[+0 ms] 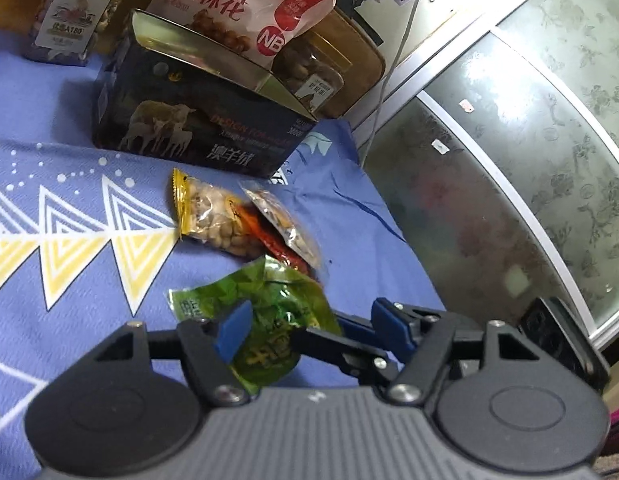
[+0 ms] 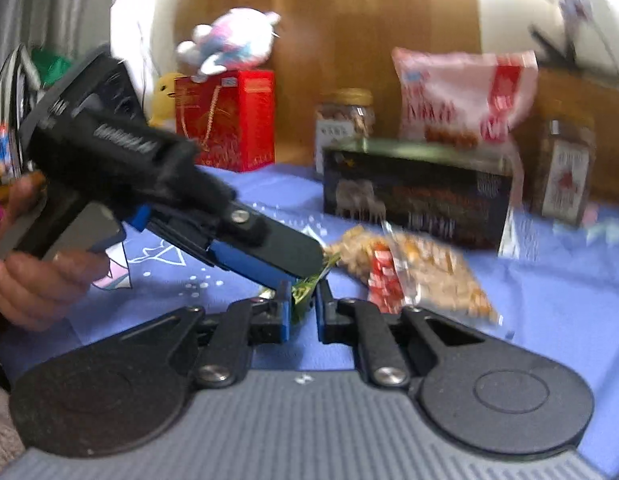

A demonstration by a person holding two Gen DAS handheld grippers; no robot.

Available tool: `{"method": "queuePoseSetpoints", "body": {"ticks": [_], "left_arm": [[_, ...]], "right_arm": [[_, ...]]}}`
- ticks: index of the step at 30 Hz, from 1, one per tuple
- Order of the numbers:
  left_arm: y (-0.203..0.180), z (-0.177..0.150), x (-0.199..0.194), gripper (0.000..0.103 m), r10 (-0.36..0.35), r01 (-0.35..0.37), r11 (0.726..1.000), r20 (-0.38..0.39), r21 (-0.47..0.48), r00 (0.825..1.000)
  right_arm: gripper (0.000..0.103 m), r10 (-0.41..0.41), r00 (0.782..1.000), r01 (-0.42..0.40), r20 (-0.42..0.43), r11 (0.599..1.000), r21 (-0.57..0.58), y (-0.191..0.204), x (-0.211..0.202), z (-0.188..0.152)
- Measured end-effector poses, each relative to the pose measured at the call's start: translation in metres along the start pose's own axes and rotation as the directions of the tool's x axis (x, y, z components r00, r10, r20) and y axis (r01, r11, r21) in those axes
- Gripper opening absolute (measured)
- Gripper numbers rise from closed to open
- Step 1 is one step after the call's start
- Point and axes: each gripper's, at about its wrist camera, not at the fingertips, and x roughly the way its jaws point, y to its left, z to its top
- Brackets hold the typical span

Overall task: Organize snacks
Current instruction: 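Lift the green pickle bag into the tin box and open the left gripper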

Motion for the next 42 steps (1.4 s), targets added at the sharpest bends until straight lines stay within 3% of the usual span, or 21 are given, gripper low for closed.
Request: {"method": "queuePoseSetpoints", "body": {"ticks": [3,6,9,12,14,18,24,27,31,34,38,41,42], "left_arm": [[0.004,-0.002,0.001,0.067,0.01,-0.01,1.0,0.002,-0.002,1.0],[0.011,-0.002,-0.001,0.066,-0.004,0.004,1.0,0.012,-0.03,1.0],[0.02,-0.002,-0.003,0.066,-0.026,0.028,0.997,0.024,-0.069,0.999],[0.029,-0.001,-0.007,0.066,-0.031,0.035,0.994,0.044,-0.103,0.999],[0.031,0.0,-0.008,0.066,-0.023,0.028,0.993,0.053,-0.114,0.998],[0.03,0.0,-0.013,0.066,-0.016,0.022,0.991,0.048,-0.131,0.999],[0.013,0.025,-0.032,0.066,-0.036,0.047,0.993,0.105,-0.108,0.994],[-0.006,0.058,-0.03,0.066,-0.029,0.034,0.999,0.132,-0.034,0.991],[-0.029,0.109,-0.008,0.067,0.011,-0.022,0.997,0.147,0.074,0.989],[-0.032,0.137,0.016,0.069,0.091,-0.11,0.988,0.163,0.108,0.982],[-0.019,0.159,0.053,0.068,0.221,-0.241,0.966,0.189,0.091,0.957],[-0.008,0.161,0.071,0.068,0.277,-0.292,0.954,0.181,0.062,0.944],[-0.007,0.159,0.074,0.069,0.287,-0.301,0.952,0.179,0.058,0.941]], "right_arm": [[0.022,0.074,0.994,-0.062,-0.076,0.986,0.152,-0.023,0.011,-0.003],[0.024,0.149,0.985,-0.119,-0.085,0.95,0.29,-0.04,0.019,-0.005],[0.031,0.242,0.967,-0.183,-0.082,0.878,0.442,-0.058,0.029,-0.007],[0.031,0.312,0.948,-0.227,-0.063,0.803,0.552,-0.071,0.039,-0.01],[0.02,0.318,0.946,-0.224,-0.063,0.783,0.58,-0.073,0.043,-0.01],[0.019,0.29,0.955,-0.208,-0.066,0.811,0.548,-0.065,0.039,-0.006],[0.016,0.326,0.944,-0.292,0.056,0.741,0.604,-0.082,0.026,0.018],[0.016,0.3,0.947,-0.311,0.115,0.765,0.564,-0.092,0.023,0.051],[0.016,0.189,0.963,-0.257,0.192,0.857,0.447,-0.108,0.026,0.096],[0.016,0.066,0.98,-0.137,0.189,0.909,0.393,-0.122,0.045,0.113],[0.016,-0.036,0.992,-0.009,0.124,0.939,0.345,-0.139,0.077,0.11],[0.021,-0.12,0.989,0.094,0.081,0.958,0.27,-0.138,0.093,0.102],[0.032,-0.162,0.984,0.139,0.077,0.961,0.238,-0.136,0.094,0.1]]}}
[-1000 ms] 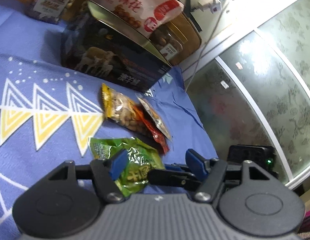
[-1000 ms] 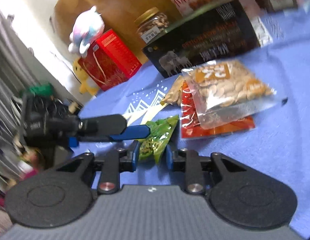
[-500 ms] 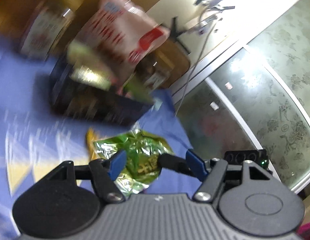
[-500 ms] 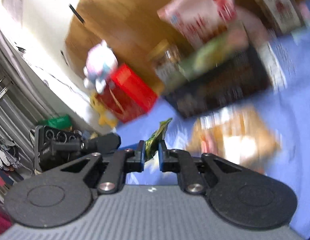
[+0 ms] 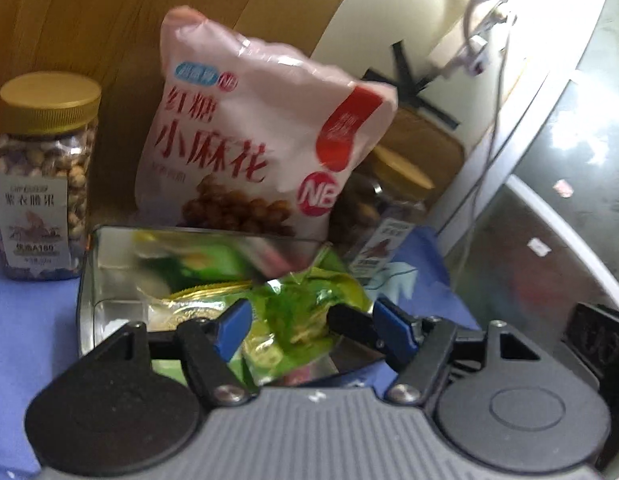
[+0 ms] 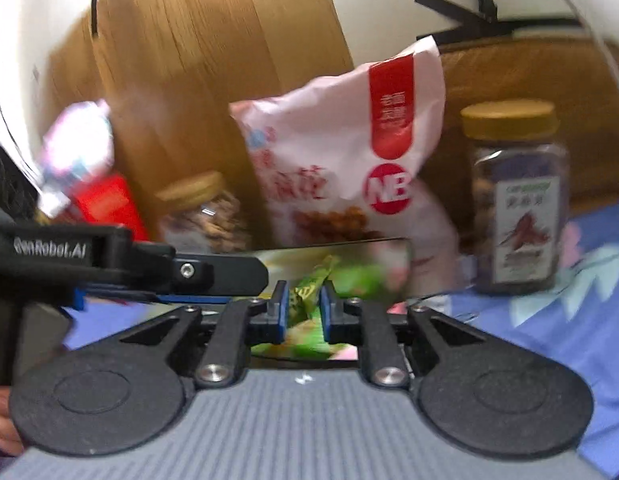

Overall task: Organize snacks
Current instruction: 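Lift the green pickle bag into the tin box and open the left gripper, then grasp the clear seed packet with the left gripper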

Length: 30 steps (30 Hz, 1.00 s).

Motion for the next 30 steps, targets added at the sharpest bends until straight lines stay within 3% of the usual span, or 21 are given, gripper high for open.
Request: {"method": "queuePoseSetpoints", "body": {"ticks": [3,8,11,14,17,21,24,26,30], "left_arm": [[-0.003,-0.007,-0.01,0.071,-0.016,0.017,1.0,0.025,-0.002,1.0],[-0.013,-0.024,-0.047,0.073,-0.047,0.045,0.998,0.055,0.044,0.997],[-0.013,-0.052,-0.063,0.073,-0.074,0.074,0.996,0.012,0.048,0.997],[-0.011,-0.081,-0.062,0.073,-0.1,0.101,0.995,-0.066,0.007,0.993],[-0.011,-0.103,-0.053,0.073,-0.092,0.091,0.996,-0.128,-0.014,0.987],[-0.005,-0.122,-0.052,0.07,-0.067,0.06,0.997,-0.182,-0.044,0.981],[0.002,-0.131,-0.065,0.07,-0.065,0.054,0.996,-0.174,-0.066,0.983],[0.009,-0.136,-0.081,0.073,-0.074,0.062,0.994,-0.157,-0.085,0.985],[0.03,-0.147,-0.115,0.076,-0.046,0.03,0.991,-0.115,-0.133,0.992]], "right_arm": [[0.054,-0.074,0.996,0.075,0.046,0.997,-0.024,-0.003,-0.009,-0.006],[0.054,-0.082,0.99,0.073,0.115,0.994,0.077,-0.015,-0.05,-0.02],[0.054,-0.009,0.998,0.001,0.056,0.991,0.137,-0.019,-0.072,-0.042],[0.054,0.019,0.997,-0.007,-0.069,0.984,0.178,-0.024,-0.078,-0.07],[0.053,0.03,0.985,0.003,-0.171,0.982,0.19,-0.022,-0.072,-0.089],[0.035,0.111,0.981,-0.077,-0.162,0.976,0.205,-0.006,-0.075,-0.087],[0.034,0.156,0.975,-0.13,-0.155,0.978,0.162,0.015,-0.081,-0.087],[0.032,0.227,0.961,-0.2,-0.155,0.965,0.172,0.029,-0.081,-0.088],[0.03,0.294,0.935,-0.27,-0.199,0.953,0.137,0.061,-0.077,-0.094]]}}
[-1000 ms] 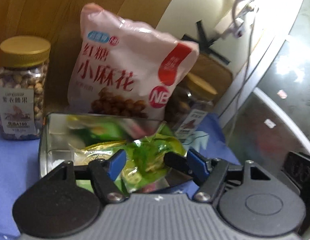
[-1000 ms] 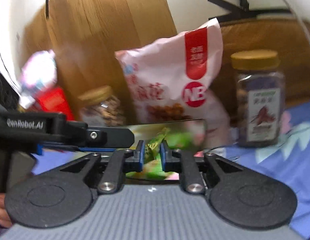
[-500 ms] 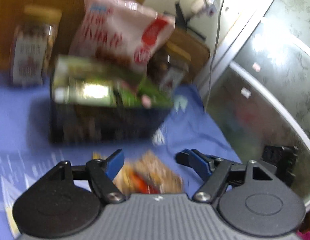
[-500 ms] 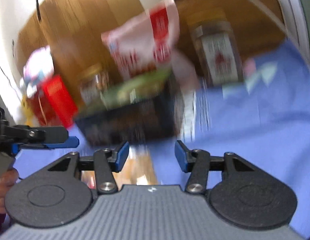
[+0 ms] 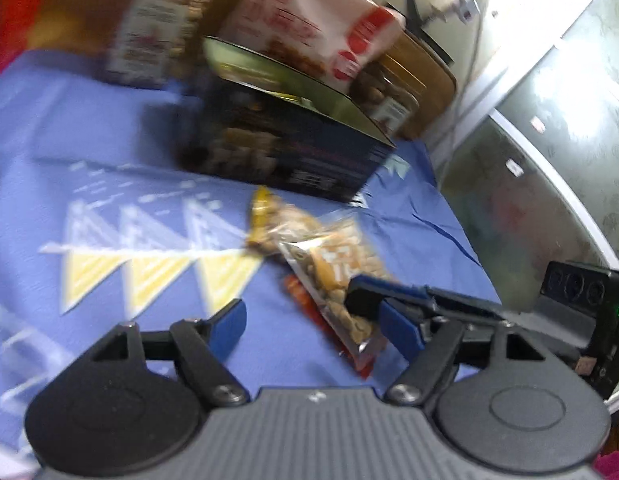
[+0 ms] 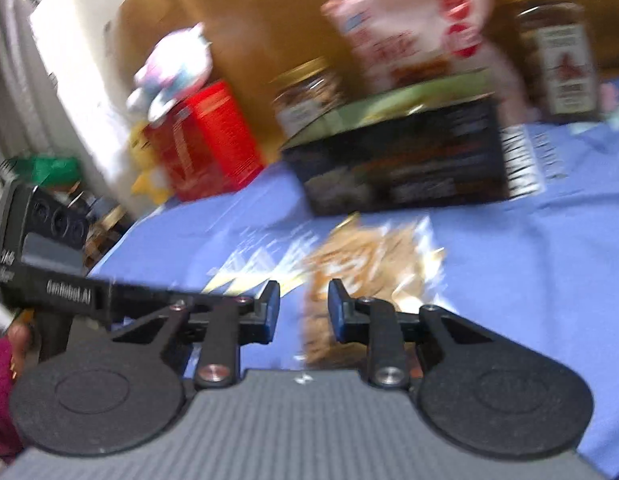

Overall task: Organize snacks
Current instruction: 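Grasp the clear seed packet with the left gripper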

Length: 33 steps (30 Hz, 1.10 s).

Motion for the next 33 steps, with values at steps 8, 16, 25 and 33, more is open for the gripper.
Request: {"method": "queuePoseSetpoints", "body": {"ticks": [8,16,25,33], "left_arm": [[0.022,-0.011,-0.034,0.078,-0.007,0.011,0.997,0.054,-0.081,0.998],[0.021,-0.015,-0.024,0.08,-0.024,0.028,0.996,0.036,-0.089,0.999],[0.03,-0.022,-0.047,0.087,0.001,0.006,0.995,0.069,-0.101,0.998],[0.039,-0.035,-0.056,0.087,-0.031,0.037,0.992,0.054,-0.119,0.998]], "right_arm": [[0.041,-0.214,0.962,0.21,0.172,0.977,0.042,-0.02,-0.026,0.009],[0.027,-0.198,0.975,0.208,0.096,0.973,-0.101,0.018,-0.008,-0.007],[0.041,-0.063,0.997,0.053,-0.053,0.983,-0.179,0.052,0.013,-0.028],[0.052,-0.04,0.998,0.029,-0.056,0.982,-0.185,0.05,0.013,-0.029]]}}
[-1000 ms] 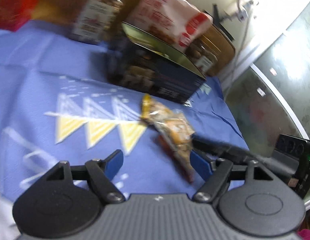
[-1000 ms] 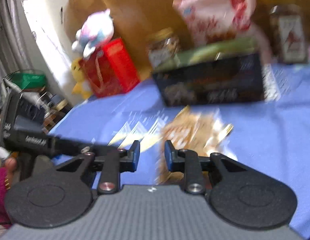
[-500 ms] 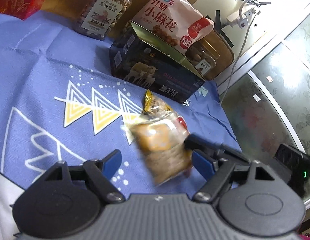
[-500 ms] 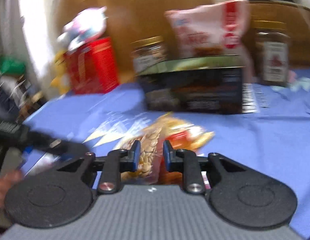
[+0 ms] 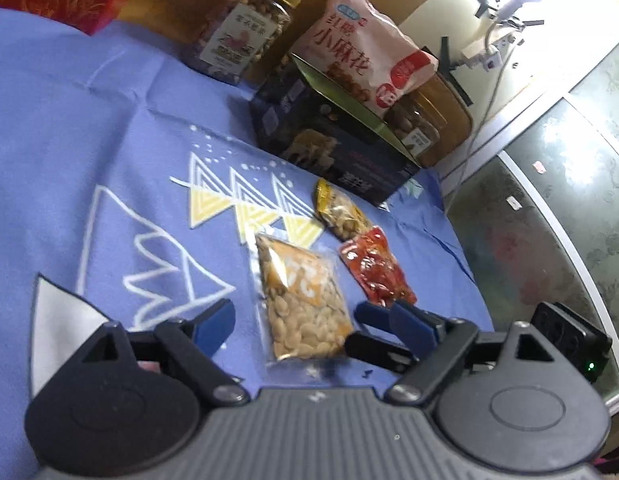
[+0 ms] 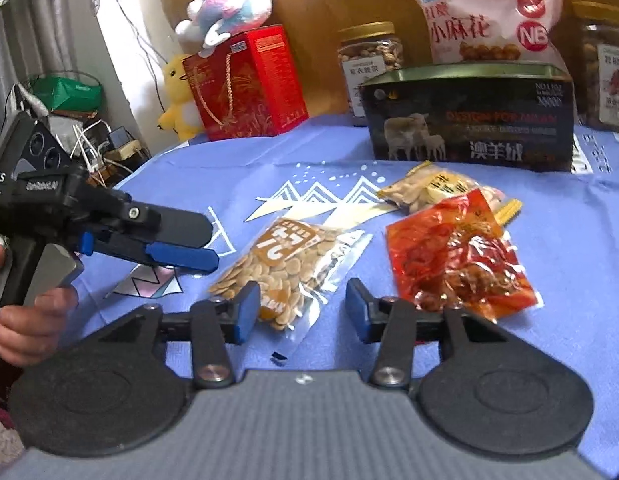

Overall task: Organize snacks
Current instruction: 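Grasp the clear seed packet with the left gripper, then carry the clear seed packet into the tin box and open the left gripper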

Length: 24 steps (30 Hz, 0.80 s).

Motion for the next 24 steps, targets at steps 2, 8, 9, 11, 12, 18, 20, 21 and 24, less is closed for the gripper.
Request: {"method": "queuePoseSetpoints", "body": {"ticks": [2,8,9,11,12,18,20,21,24], "left_arm": [[0.0,0.0,0.008,0.088,-0.062,0.061,0.997,-0.023,-0.046,0.998],[0.003,0.007,0.012,0.075,-0.209,0.209,0.968,0.01,-0.136,0.978],[0.002,0.008,0.013,0.073,-0.235,0.234,0.962,0.011,-0.141,0.972],[-0.003,0.01,0.019,0.06,-0.212,0.209,0.971,-0.013,-0.114,0.977],[-0.007,0.011,0.025,0.057,-0.172,0.168,0.981,-0.038,-0.093,0.984],[-0.009,0.006,0.054,0.013,-0.089,0.082,0.995,-0.119,-0.059,0.989],[-0.01,0.006,0.051,0.013,-0.097,0.092,0.994,-0.112,-0.055,0.989],[-0.011,0.006,0.049,0.013,-0.102,0.097,0.994,-0.107,-0.05,0.989],[-0.014,0.01,0.04,0.013,-0.127,0.124,0.992,-0.081,-0.037,0.989]], "right_arm": [[0.055,-0.002,1.0,0.002,-0.004,0.999,-0.042,0.009,0.0,-0.003],[0.072,-0.043,0.999,0.043,0.005,0.988,-0.145,0.022,0.003,-0.009],[0.073,-0.039,0.999,0.039,0.003,0.988,-0.148,0.021,0.003,-0.009],[0.071,-0.042,0.999,0.042,0.004,0.987,-0.153,0.021,0.004,-0.009],[0.069,-0.047,0.999,0.048,0.006,0.987,-0.156,0.022,0.005,-0.009],[0.04,-0.095,0.995,0.098,0.025,0.974,-0.207,0.029,0.004,-0.013],[0.038,-0.088,0.995,0.093,0.037,0.974,-0.205,0.028,0.001,-0.013],[0.037,-0.084,0.995,0.091,0.045,0.974,-0.208,0.028,0.0,-0.013],[0.036,-0.092,0.99,0.115,0.103,0.962,-0.248,0.036,-0.008,-0.015]]}}
